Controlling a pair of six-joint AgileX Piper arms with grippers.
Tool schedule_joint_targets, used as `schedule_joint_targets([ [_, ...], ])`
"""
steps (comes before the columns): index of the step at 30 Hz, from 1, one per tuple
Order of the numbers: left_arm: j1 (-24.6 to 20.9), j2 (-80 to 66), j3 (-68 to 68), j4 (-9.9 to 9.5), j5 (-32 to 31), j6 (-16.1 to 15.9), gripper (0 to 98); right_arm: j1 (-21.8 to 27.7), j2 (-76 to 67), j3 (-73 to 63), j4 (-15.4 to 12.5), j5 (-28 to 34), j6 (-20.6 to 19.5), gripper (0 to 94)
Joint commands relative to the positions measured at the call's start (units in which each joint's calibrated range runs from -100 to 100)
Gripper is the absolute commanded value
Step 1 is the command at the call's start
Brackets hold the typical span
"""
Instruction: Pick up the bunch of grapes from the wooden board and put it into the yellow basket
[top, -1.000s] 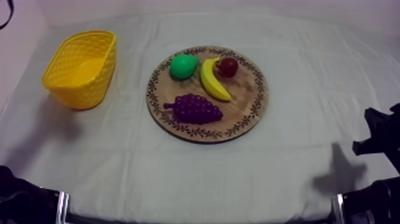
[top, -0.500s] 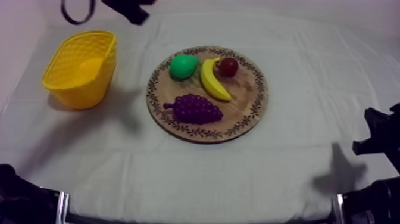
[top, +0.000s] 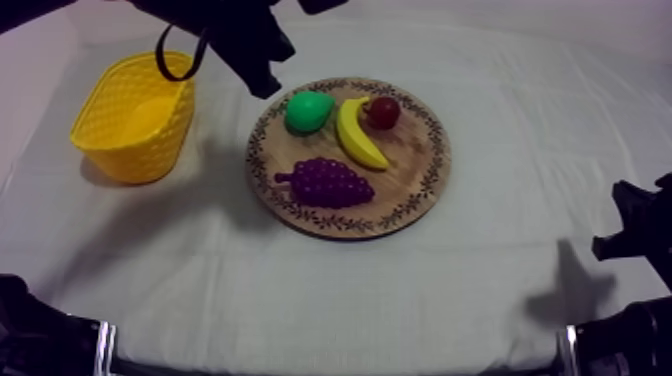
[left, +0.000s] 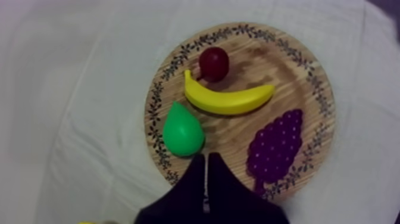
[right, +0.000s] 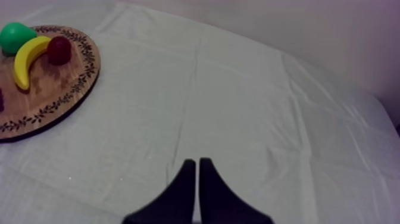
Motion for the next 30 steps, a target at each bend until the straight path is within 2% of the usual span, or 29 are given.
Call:
schedule_joint_targets([
  [1,0.23,-0.01,-0.06,0.02,0.83,-1.04,0.0,-0.01,0.02,-0.01,-0.01,-0.02,-0.02,0.3],
  [9,0.85,0.23,0.59,-0.16,2.55,-3.94,1.8,-0.01,0.02,-0.01,-0.01,-0.02,-0.02,0.3],
  [12,0.73,-0.01,1.15,-0.26,3.08,-4.68,8.6,-0.01,0.02,-0.01,-0.01,-0.02,-0.02,0.3],
  [15,0.37,-0.17,1.64,-0.23,4.01,-4.98,23.4,-0.01,0.02,-0.01,-0.01,-0.02,-0.02,0.3],
  [16,0.23,-0.19,1.81,-0.16,4.26,-5.17,32.0,-0.01,0.02,-0.01,-0.01,-0.02,-0.02,0.3],
  [18,0.11,-0.19,2.39,-0.41,4.77,-5.60,56.6,-0.01,0.02,-0.01,-0.01,-0.02,-0.02,0.3],
  [21,0.24,-0.17,3.34,-0.91,5.15,-6.21,77.0,-0.01,0.02,-0.01,-0.01,-0.02,-0.02,0.3],
  [25,0.36,0.03,4.92,-1.29,4.76,-6.72,90.3,-0.01,0.02,-0.01,-0.01,-0.02,-0.02,0.3],
  [30,-0.08,0.34,8.09,-1.62,3.68,-6.51,95.4,-0.01,0.02,-0.01,-0.01,-0.02,-0.02,0.3],
])
